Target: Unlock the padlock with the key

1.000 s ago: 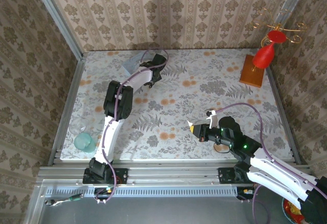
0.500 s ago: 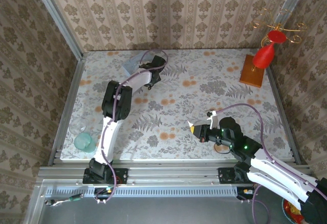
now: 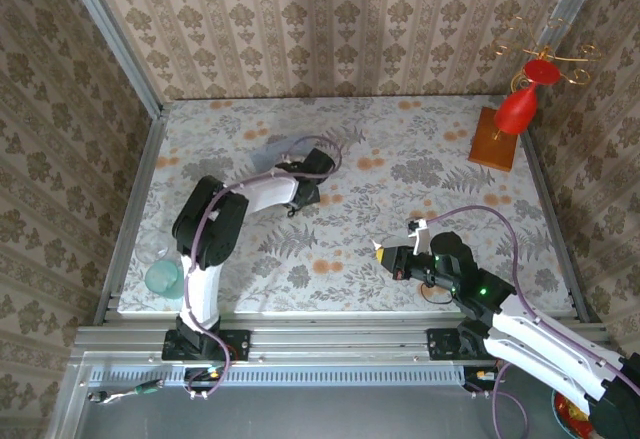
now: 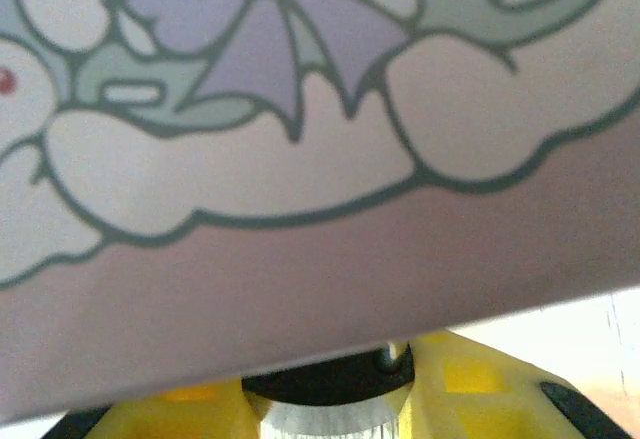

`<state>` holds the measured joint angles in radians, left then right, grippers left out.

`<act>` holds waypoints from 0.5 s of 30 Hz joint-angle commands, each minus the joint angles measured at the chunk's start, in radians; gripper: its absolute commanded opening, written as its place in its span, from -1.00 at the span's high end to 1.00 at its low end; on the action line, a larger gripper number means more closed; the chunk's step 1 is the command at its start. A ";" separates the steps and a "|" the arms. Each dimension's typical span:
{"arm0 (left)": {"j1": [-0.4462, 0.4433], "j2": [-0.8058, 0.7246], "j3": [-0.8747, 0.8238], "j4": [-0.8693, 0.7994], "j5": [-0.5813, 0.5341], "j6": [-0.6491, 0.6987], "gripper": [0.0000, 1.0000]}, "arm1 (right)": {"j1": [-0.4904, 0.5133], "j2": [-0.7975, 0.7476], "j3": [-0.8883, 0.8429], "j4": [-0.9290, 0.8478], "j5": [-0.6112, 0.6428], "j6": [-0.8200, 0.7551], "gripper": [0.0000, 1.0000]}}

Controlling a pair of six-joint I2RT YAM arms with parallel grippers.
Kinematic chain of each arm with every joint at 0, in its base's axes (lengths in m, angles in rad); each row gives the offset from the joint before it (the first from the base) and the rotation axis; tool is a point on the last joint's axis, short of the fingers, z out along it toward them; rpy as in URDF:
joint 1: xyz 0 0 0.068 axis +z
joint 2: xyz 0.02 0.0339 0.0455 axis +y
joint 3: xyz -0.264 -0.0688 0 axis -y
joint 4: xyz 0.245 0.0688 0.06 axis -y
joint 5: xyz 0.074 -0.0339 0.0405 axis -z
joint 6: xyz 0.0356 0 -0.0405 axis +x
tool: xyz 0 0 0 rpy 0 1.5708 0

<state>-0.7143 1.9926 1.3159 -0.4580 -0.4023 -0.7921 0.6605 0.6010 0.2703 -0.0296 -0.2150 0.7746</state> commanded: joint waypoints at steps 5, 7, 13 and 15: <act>-0.156 -0.162 -0.193 0.031 -0.004 -0.088 0.62 | -0.006 -0.012 -0.024 -0.019 0.036 0.052 1.00; -0.195 -0.186 -0.240 0.043 0.004 -0.123 0.62 | -0.006 -0.013 -0.031 -0.020 0.040 0.064 1.00; -0.294 -0.224 -0.316 0.080 0.015 -0.216 0.58 | -0.006 -0.013 -0.048 -0.015 0.042 0.095 1.00; -0.321 -0.229 -0.328 0.096 0.020 -0.238 0.56 | -0.006 -0.013 -0.050 -0.015 0.042 0.103 1.00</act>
<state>-1.0019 1.7897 1.0096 -0.3836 -0.3962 -0.9596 0.6605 0.6010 0.2287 -0.0349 -0.1898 0.8490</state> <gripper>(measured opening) 0.316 0.066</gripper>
